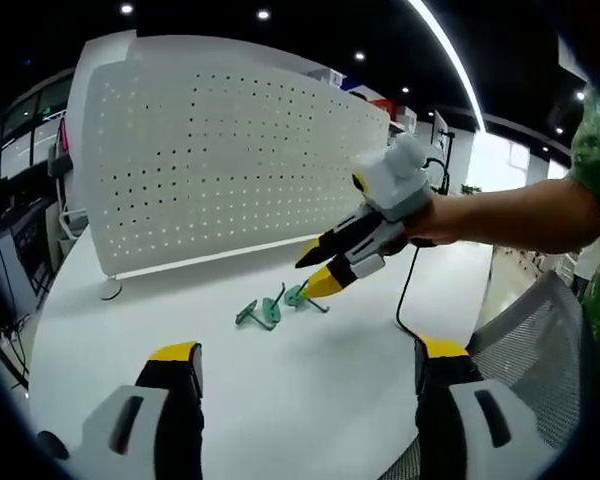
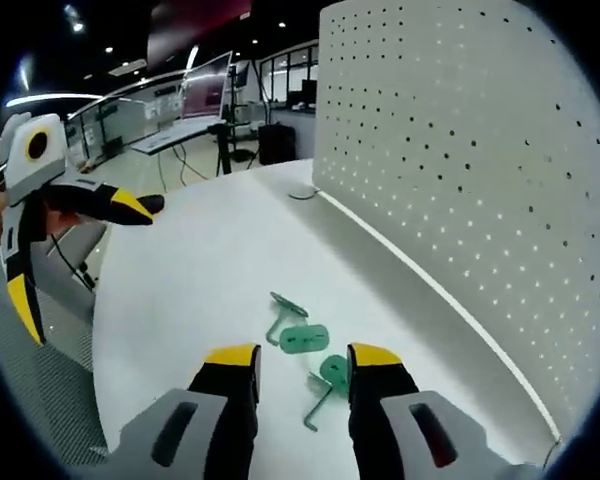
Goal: Insert the hook assembly into the mounting plate slot until the hook locks in place.
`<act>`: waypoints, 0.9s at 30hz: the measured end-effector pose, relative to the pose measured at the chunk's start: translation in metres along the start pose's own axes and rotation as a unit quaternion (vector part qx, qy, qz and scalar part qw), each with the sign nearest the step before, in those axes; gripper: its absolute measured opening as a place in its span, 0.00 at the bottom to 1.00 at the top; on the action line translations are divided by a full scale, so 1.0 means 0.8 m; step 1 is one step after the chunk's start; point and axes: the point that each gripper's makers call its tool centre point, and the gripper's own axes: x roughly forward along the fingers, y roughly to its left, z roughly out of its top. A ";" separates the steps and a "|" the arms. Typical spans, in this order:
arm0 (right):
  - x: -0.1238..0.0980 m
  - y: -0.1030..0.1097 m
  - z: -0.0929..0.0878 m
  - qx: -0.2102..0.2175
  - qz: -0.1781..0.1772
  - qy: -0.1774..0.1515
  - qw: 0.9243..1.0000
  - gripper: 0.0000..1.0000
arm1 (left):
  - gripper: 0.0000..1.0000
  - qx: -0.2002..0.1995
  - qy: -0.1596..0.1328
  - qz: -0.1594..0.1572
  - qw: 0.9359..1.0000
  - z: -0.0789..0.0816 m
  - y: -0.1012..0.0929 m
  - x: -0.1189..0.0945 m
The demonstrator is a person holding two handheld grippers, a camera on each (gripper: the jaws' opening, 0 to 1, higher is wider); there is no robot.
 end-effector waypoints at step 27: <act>0.034 -0.007 -0.009 -0.055 0.028 0.042 0.997 0.16 | 0.87 -0.006 0.000 0.003 1.000 0.000 0.004 -0.001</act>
